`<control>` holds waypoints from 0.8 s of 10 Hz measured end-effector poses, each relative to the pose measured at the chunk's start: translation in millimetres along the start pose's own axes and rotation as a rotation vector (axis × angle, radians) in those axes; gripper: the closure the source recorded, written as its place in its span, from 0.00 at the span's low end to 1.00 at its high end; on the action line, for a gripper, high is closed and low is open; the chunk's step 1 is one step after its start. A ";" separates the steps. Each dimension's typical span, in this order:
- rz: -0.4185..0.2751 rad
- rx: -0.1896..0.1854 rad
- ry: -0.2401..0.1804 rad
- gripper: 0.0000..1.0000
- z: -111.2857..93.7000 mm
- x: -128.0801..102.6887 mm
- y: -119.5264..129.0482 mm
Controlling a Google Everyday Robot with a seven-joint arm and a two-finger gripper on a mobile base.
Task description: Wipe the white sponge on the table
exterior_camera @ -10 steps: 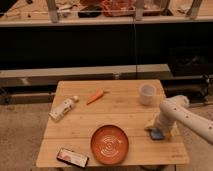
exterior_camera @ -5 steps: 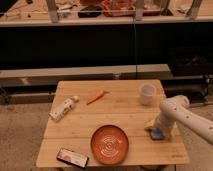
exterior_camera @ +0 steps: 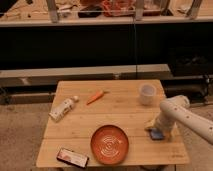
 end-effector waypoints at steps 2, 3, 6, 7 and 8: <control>-0.010 -0.009 0.010 0.30 -3.2 0.9 0.0; -0.025 -0.018 0.032 0.39 -12.4 5.3 -3.3; -0.082 -0.043 0.066 0.70 -31.3 14.1 -20.6; -0.096 -0.059 0.069 0.80 -30.6 16.2 -23.1; -0.106 -0.070 0.069 0.86 -29.7 17.4 -25.2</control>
